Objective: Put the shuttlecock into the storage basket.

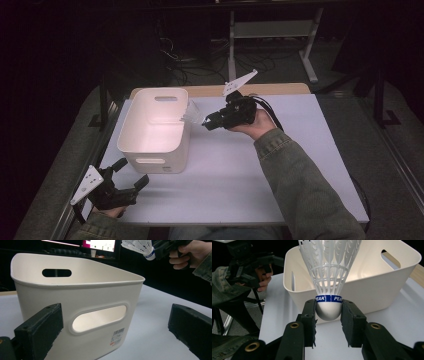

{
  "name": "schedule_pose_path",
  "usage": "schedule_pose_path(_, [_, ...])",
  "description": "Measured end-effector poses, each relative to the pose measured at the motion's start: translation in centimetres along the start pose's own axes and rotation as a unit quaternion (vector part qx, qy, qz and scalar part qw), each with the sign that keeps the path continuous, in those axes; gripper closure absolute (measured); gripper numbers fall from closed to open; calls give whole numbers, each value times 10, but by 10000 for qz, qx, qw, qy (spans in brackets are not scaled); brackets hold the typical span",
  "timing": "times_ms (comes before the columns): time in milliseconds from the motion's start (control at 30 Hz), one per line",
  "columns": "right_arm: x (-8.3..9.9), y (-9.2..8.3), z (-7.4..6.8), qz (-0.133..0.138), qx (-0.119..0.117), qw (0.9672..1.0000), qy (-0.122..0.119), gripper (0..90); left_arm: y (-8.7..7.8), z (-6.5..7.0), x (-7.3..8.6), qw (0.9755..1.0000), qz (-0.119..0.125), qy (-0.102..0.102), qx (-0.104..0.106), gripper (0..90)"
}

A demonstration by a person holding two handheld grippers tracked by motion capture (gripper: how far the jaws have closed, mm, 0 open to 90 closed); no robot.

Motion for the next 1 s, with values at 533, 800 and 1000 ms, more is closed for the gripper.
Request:
schedule_pose_path(533, [-23,4,-8,111,-72,9999,-84,641,0,1,0,10000,50,-68,-4,0])
schedule_pose_path(800, [-32,10,-13,111,-130,9998,-127,641,0,1,0,10000,56,-66,5,0])
schedule_pose_path(1000, [-38,17,-15,87,-179,9996,-175,641,0,1,0,10000,26,-57,1,0])
Point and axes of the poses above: each handheld gripper's, and its own axes: y roughly forward along the jaws, x roughly out of its underside, z roughly to its right, the point moved 1 cm from there along y, roughly forward along the jaws, and after that the axes turned 10 degrees about x, right-handed, at the moved point
